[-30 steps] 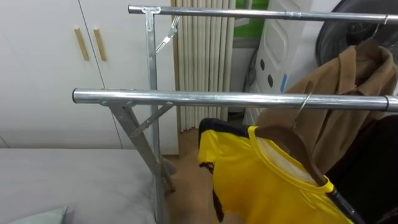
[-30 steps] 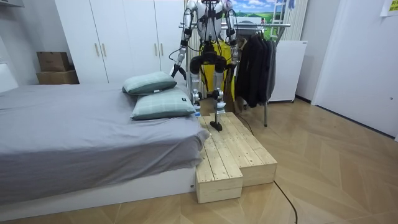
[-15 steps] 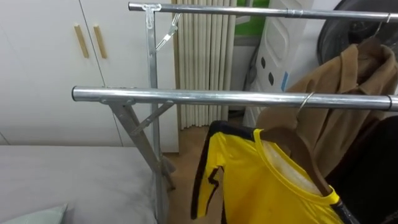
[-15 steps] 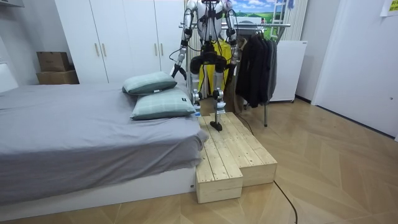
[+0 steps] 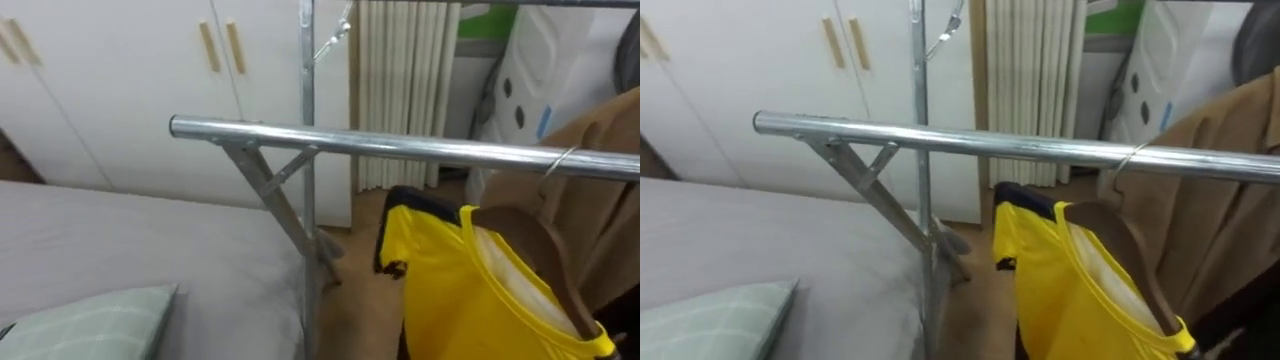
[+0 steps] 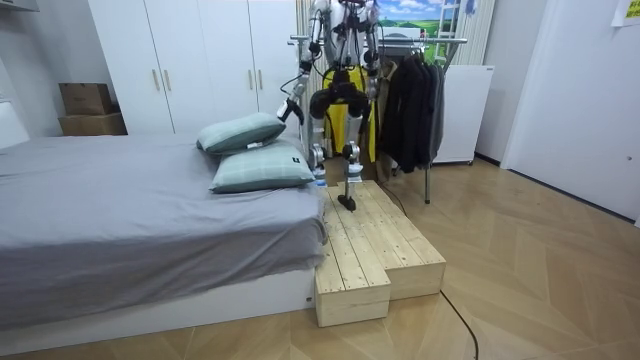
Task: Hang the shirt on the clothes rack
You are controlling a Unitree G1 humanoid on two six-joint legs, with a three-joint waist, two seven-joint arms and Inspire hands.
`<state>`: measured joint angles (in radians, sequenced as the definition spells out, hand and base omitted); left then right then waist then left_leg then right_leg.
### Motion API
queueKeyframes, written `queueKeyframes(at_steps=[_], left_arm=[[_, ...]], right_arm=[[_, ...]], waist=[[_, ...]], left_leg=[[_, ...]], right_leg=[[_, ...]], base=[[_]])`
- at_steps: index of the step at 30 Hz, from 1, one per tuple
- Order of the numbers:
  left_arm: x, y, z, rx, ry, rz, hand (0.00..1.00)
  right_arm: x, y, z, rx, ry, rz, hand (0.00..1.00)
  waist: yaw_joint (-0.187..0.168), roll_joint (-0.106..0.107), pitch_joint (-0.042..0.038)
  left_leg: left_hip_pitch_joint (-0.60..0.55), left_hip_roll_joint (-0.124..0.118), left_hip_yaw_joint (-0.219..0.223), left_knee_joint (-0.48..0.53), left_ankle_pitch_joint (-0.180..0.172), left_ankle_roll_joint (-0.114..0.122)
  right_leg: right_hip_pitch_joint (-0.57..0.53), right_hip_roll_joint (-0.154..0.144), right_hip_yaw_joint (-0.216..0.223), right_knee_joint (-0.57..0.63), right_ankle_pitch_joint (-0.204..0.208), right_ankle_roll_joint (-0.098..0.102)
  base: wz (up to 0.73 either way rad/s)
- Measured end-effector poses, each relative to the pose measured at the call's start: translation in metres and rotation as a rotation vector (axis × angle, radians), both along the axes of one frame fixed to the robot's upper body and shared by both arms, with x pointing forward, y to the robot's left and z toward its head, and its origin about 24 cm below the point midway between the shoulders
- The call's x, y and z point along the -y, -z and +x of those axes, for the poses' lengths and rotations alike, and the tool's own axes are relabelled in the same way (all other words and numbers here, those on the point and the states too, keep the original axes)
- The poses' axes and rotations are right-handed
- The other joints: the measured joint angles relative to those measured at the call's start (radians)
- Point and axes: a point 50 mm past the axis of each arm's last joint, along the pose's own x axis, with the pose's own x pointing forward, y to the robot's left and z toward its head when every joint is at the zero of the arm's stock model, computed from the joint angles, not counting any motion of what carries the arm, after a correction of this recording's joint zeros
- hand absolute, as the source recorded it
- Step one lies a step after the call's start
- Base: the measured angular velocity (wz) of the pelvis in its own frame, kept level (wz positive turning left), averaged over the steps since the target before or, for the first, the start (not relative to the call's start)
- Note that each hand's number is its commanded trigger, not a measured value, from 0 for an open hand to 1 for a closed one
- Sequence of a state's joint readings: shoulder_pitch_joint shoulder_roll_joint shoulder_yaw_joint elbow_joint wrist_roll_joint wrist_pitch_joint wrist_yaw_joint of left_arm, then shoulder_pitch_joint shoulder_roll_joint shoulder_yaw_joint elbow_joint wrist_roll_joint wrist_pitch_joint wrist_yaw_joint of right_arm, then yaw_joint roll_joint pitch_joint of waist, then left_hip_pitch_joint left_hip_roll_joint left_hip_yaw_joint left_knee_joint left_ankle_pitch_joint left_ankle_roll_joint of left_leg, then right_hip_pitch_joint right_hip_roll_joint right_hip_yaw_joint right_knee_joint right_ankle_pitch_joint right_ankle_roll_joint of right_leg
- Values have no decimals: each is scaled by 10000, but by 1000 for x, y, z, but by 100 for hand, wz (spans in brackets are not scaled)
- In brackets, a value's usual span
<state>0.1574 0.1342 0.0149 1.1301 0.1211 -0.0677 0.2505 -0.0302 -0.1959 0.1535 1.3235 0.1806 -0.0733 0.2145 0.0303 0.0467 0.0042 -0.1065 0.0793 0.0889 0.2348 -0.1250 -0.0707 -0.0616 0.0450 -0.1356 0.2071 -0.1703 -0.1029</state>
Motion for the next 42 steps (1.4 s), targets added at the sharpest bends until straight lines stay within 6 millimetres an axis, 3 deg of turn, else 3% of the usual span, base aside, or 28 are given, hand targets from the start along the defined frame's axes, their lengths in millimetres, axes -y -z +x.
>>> queueKeyframes(at_steps=[1, 2, 5, 6, 7, 9, 12, 16, 17, 19, 22, 23, 24, 25, 26, 28, 30, 33, 34, 36, 39, 42], left_arm=[[1, 0, 2, 105, 39, -62, 0], [3, 0, 4, 208, 115, -204, 0], [4, 0, 3, 130, 189, -524, 0], [4, 1, 3, 91, 225, -642, 0], [3, 1, 2, 72, 248, -644, 0], [-2, 0, 0, -87, 308, -662, 0], [-4, 0, -6, -318, 534, -693, 0], [-2, 2, -18, -671, 663, -674, 0], [-2, 2, -16, -656, 739, -669, 0], [-3, 1, -14, -645, 862, -586, 0], [-5, 1, -13, -570, 725, -558, 0], [-6, 1, -13, -603, 730, -533, 0], [-8, 0, -12, -653, 794, -453, 0], [-10, 0, -12, -672, 751, -440, 0], [-12, 0, -13, -593, 380, -484, 0], [-14, 0, -15, -512, -257, -566, 0], [-16, 1, -22, -735, -548, -579, 0], [-18, 2, -38, -1276, -879, -559, 0], [-19, 2, -41, -1413, -956, -563, 0], [-20, 2, -59, -2025, -1141, -579, 0], [-19, 3, -69, -2529, -1286, -674, 0], [-18, 3, -69, -2595, -1312, -764, 0]], right_arm=[[1, 0, -1, -32, 40, -61, 0], [3, 1, -6, -151, 144, -180, 0], [8, 0, -5, -161, 331, -487, 0], [9, -1, -5, -162, 188, -636, 0], [9, -1, -5, -170, 129, -705, 0], [11, -1, -5, -223, 190, -888, 0], [12, -1, -3, -254, 183, -990, 0], [7, -1, 3, -107, 105, -864, 0], [6, 0, 1, -180, 58, -844, 0], [5, 0, -2, -335, 33, -841, 0], [3, 1, -1, -321, 35, -786, 0], [2, 2, -4, -391, 42, -756, 0], [2, 3, -10, -534, 105, -740, 0], [2, 3, -12, -625, 136, -742, 0], [2, 4, -15, -765, 185, -747, 0], [1, 4, -15, -777, 182, -745, 0], [0, 6, -23, -979, 482, -758, 0], [1, 6, -25, -1156, 671, -817, 0], [1, 6, -24, -1123, 659, -809, 0], [-1, 5, -20, -947, 568, -705, 0], [-6, 6, -20, -976, 492, -345, 0], [-12, 7, -17, -972, 435, -187, 0]], waist=[[-35, -3, 13], [-20, -66, 27], [-25, -91, 24], [23, -119, 46], [21, -134, 55], [-21, -192, 89], [53, -254, 121], [112, -363, 147], [83, -412, 139], [80, -506, 46], [76, -614, 7], [-117, -662, -39], [-346, -770, -52], [-374, -795, -30], [-274, -903, -68], [-157, -967, -39], [-80, -1025, -40], [97, -974, -46], [98, -943, -42], [104, -885, -31], [378, -878, -29], [523, -862, -22]], left_leg=[[-67, -14, 175, -22, 130, 46], [-164, 0, 799, 40, 249, 134], [-196, 428, 2765, 1082, -125, 553], [-105, 615, 3346, 1465, -352, 558], [-53, 656, 3529, 1652, -480, 555], [229, 843, 3804, 2185, -1001, 523], [777, 858, 3816, 2094, -1406, 373], [1033, 731, 3834, 1404, -1601, 202], [979, 735, 3904, 1448, -1603, 214], [1011, 694, 4041, 1454, -1648, 288], [898, 489, 3419, 991, -1524, 514], [807, 347, 2857, 909, -1448, 629], [777, 143, 2350, 856, -1314, 771], [788, 64, 2143, 812, -1258, 814], [823, -94, 1888, 705, -1166, 873], [800, -272, 1385, 677, -1103, 954], [801, -519, 671, 693, -1049, 1068], [758, -794, 24, 836, -1083, 1193], [686, -830, -110, 933, -1100, 1221], [610, -1011, -474, 1036, -1087, 1340], [625, -1171, -707, 1047, -1045, 1462], [579, -1284, -883, 1041, -980, 1527]], right_leg=[[81, -66, -314, -85, -4, -43], [174, -219, -967, -182, -40, -124], [294, -494, -2282, -152, -200, -237], [298, -578, -2782, -22, -323, -210], [299, -625, -3053, 63, -414, -222], [357, -830, -4202, 441, -759, -178], [482, -894, -5286, 535, -886, -121], [562, -965, -6352, 527, -903, -87], [663, -1059, -6817, 518, -902, -70], [742, -1167, -7366, 518, -875, -4], [1065, -1297, -7856, 494, -787, 328], [1157, -1279, -7185, 519, -726, 522], [1234, -1197, -5375, 501, -709, 542], [1264, -1144, -4726, 495, -677, 535], [1301, -1131, -4108, 520, -648, 572], [1486, -1147, -4062, 500, -596, 655], [1770, -1129, -3416, 477, -528, 793], [2084, -1118, -3287, 290, -456, 959], [2107, -1081, -3276, 289, -445, 986], [2140, -1058, -2445, 283, -444, 1082], [2183, -1014, -1663, 65, -409, 1191], [2253, -1020, -1505, -59, -360, 1263]], base=[[142], [141], [134], [136], [142], [152], [123], [85], [102], [97], [84], [142], [153], [123], [82], [80], [94], [68], [58], [52], [29], [16]])
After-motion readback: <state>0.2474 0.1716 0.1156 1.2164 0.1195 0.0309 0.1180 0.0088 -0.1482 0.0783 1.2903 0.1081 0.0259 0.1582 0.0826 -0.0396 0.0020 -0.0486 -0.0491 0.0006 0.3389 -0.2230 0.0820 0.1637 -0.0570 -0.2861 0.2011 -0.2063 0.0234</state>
